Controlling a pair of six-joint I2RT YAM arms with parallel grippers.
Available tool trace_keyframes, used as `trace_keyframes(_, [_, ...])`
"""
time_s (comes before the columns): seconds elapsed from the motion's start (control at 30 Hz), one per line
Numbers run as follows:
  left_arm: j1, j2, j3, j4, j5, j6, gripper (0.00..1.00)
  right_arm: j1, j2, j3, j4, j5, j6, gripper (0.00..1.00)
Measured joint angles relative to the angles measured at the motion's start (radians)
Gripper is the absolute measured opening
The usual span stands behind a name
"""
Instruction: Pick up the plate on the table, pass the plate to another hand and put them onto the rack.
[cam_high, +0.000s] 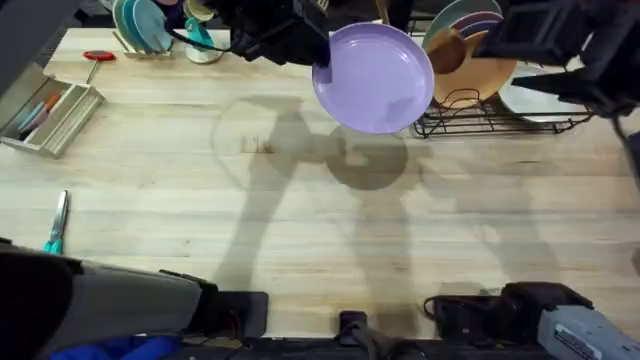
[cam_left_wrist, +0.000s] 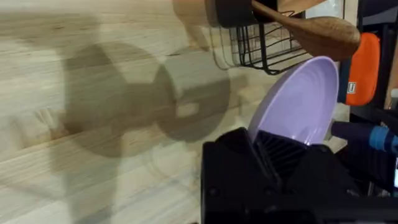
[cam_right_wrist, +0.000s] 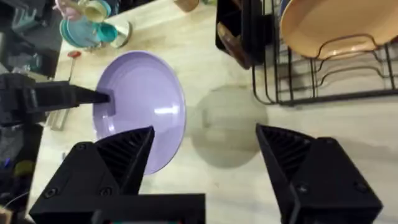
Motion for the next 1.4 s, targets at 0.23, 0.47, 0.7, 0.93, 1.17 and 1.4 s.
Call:
trace_keyframes(0.23, [0.0,0.0,0.0,0.0,0.001,0.0,0.042,0.0,0.085,0.179,-0.186,-0.005,0.004,0.995])
trace_keyframes(0.47, [0.0,0.0,0.0,0.0,0.002,0.0,0.042,0.0,0.115,0.199,-0.209,-0.019,0.005,0.996])
trace_keyframes(0.7, [0.0,0.0,0.0,0.0,0.002,0.0,0.042,0.0,0.115,0.199,-0.208,-0.036,0.007,0.996])
trace_keyframes(0.93, [0.0,0.0,0.0,0.0,0.002,0.0,0.042,0.0,0.123,0.199,-0.208,-0.042,0.007,0.996])
trace_keyframes(1.17, [0.0,0.0,0.0,0.0,0.002,0.0,0.042,0.028,0.201,0.199,-0.208,-0.048,0.007,0.996])
trace_keyframes(1.4, [0.0,0.0,0.0,0.0,0.002,0.0,0.042,0.09,0.297,0.199,-0.207,-0.053,0.007,0.995])
